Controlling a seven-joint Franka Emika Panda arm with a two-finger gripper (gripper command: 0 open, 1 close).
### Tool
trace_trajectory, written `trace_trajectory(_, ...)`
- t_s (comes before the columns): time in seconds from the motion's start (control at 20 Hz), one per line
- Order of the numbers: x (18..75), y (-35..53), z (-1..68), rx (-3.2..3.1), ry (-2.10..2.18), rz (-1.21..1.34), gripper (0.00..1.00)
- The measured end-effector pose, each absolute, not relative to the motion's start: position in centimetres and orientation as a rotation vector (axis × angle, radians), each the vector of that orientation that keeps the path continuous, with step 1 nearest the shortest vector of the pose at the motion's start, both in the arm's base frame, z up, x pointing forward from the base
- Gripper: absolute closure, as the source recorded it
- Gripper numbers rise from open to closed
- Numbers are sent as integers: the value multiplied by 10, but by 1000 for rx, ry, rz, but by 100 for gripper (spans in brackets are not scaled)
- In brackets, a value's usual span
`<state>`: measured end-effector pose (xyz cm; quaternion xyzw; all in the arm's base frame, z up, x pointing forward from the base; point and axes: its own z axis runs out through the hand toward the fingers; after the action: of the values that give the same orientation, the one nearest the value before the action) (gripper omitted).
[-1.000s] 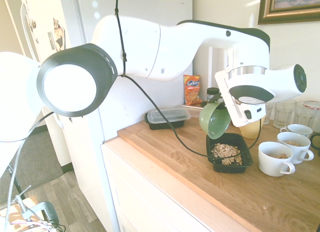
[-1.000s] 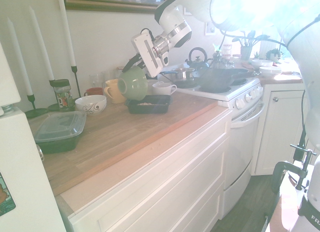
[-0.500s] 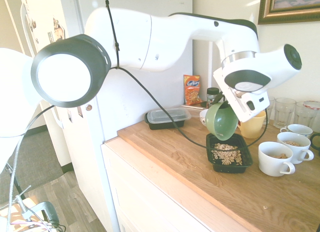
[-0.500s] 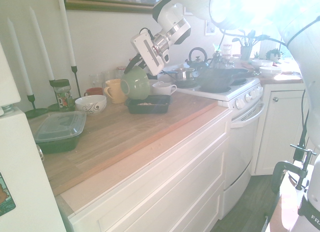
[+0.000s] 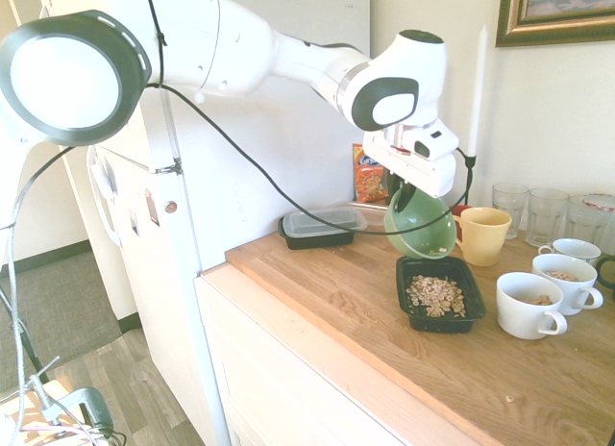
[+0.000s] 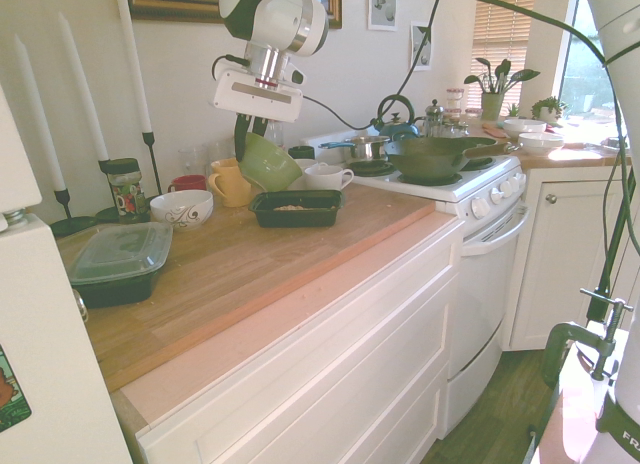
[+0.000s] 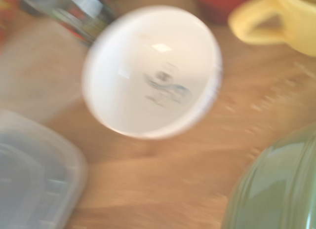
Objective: Pour the cereal into the box
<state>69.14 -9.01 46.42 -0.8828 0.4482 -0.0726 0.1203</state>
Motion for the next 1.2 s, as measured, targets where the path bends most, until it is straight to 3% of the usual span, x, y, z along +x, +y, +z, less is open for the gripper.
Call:
trace_trajectory(0.5,673,16,424,-2931,1472,-566,100)
trace_trajectory(1.2,643,124,355,-3101,1334,-664,100)
